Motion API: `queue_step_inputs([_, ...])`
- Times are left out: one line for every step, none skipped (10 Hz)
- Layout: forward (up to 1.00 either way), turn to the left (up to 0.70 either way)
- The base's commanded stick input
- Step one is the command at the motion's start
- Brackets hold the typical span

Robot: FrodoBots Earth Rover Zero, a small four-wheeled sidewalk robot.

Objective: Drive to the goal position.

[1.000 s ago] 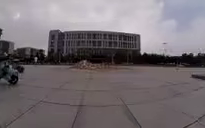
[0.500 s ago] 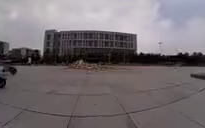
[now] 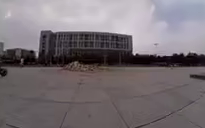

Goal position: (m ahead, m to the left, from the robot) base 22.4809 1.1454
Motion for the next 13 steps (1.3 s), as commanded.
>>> queue_step_inputs([0.7, 0.0])
queue_step_inputs([0.7, 0.0])
queue_step_inputs([0.7, 0.0])
queue_step_inputs([0.7, 0.0])
queue_step_inputs([0.7, 0.0])
queue_step_inputs([0.7, 0.0])
queue_step_inputs([0.7, 0.0])
queue_step_inputs([0.7, 0.0])
queue_step_inputs([0.7, 0.0])
queue_step_inputs([0.7, 0.0])
queue_step_inputs([0.7, 0.0])
queue_step_inputs([0.7, 0.0])
queue_step_inputs([0.7, 0.0])
